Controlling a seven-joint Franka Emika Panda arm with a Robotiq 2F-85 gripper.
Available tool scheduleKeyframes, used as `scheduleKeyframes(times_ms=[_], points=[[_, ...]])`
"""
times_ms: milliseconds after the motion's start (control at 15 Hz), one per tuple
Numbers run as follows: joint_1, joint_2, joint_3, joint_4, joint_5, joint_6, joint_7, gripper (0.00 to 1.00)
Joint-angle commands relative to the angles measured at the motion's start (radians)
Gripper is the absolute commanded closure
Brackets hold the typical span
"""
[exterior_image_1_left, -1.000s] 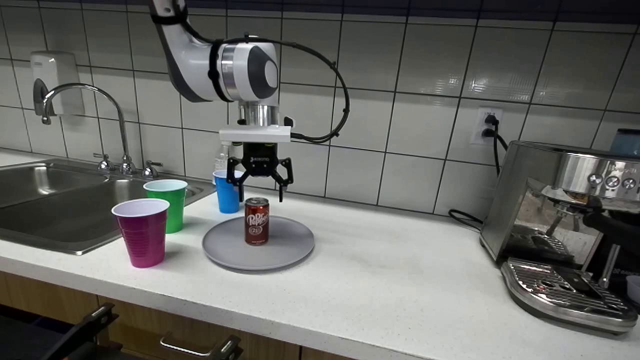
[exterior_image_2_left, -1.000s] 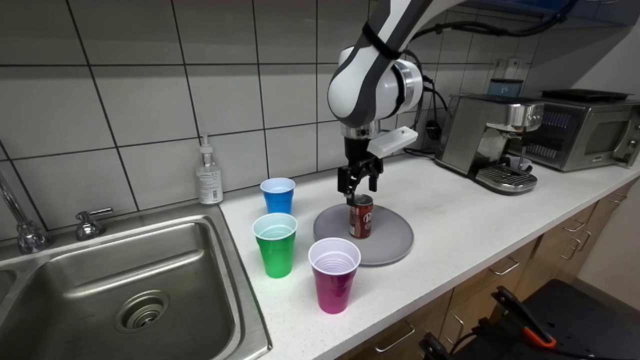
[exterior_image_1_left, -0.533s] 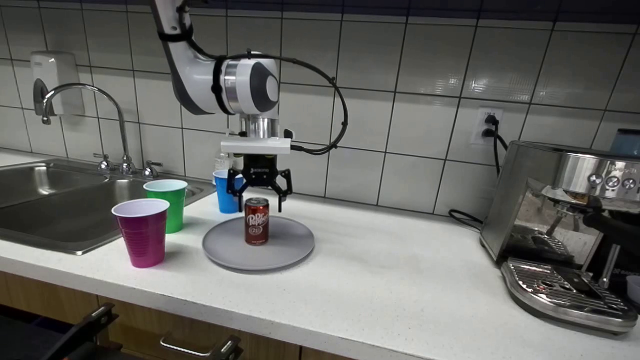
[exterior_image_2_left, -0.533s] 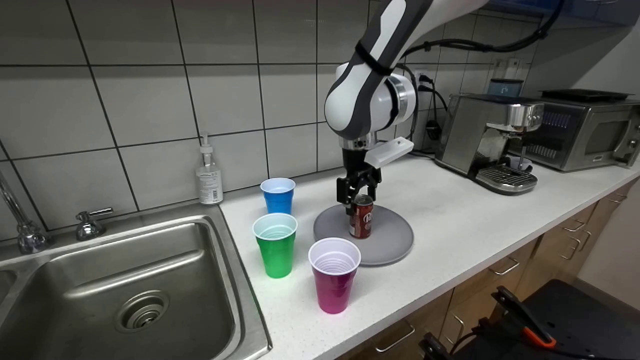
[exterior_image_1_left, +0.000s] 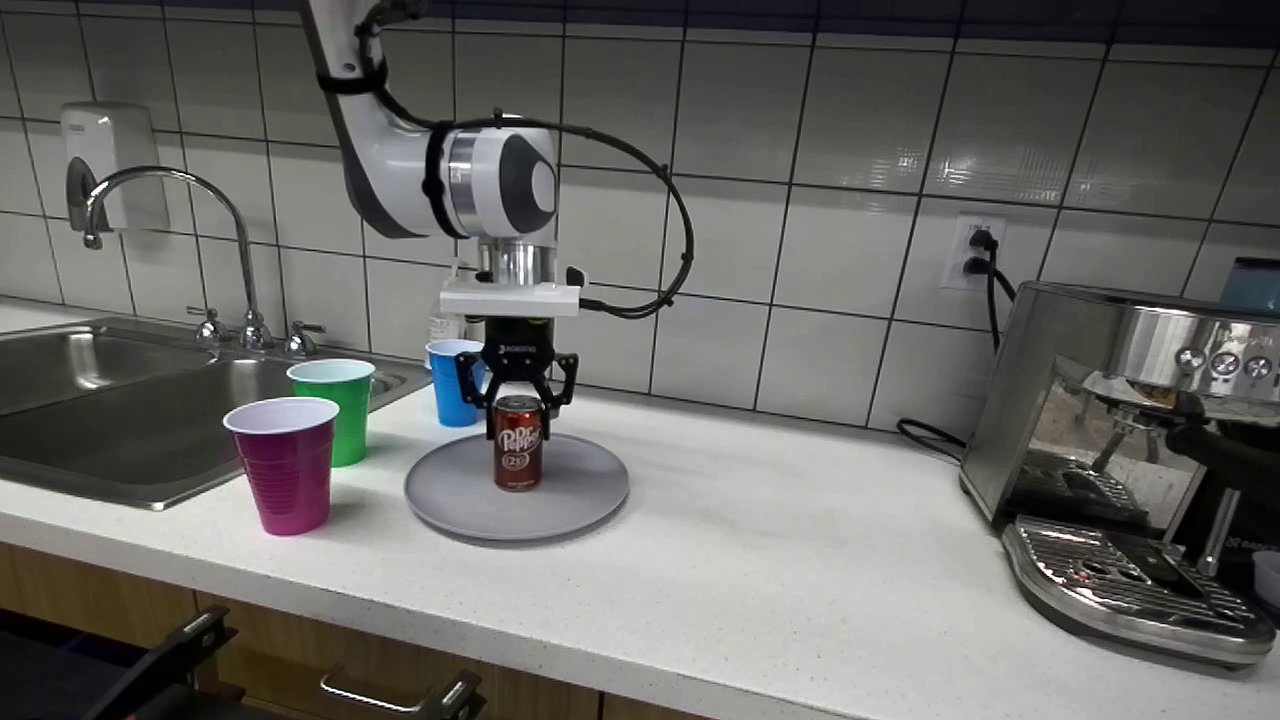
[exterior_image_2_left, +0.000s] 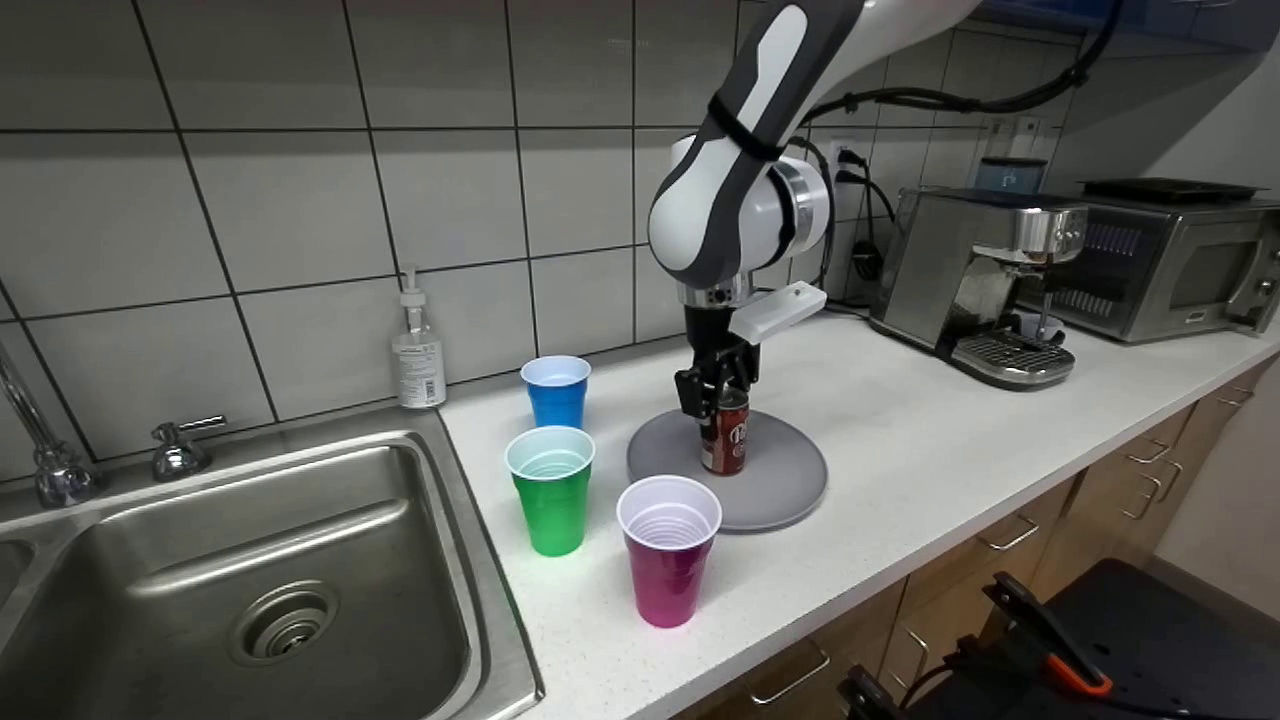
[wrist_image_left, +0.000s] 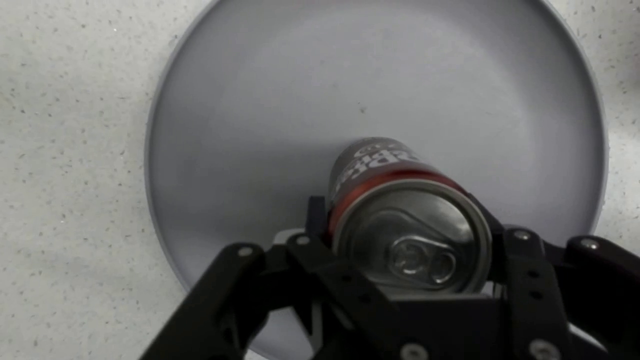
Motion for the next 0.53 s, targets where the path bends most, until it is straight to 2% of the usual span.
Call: scheduleKeyframes(times_ms=[0, 467], points=[[0.004, -0.001, 0.004, 0.006, -0.022, -0.009, 0.026, 0.62], [-0.012, -0.073, 0.018, -0.044, 0.006, -0.011, -0.007, 0.62]])
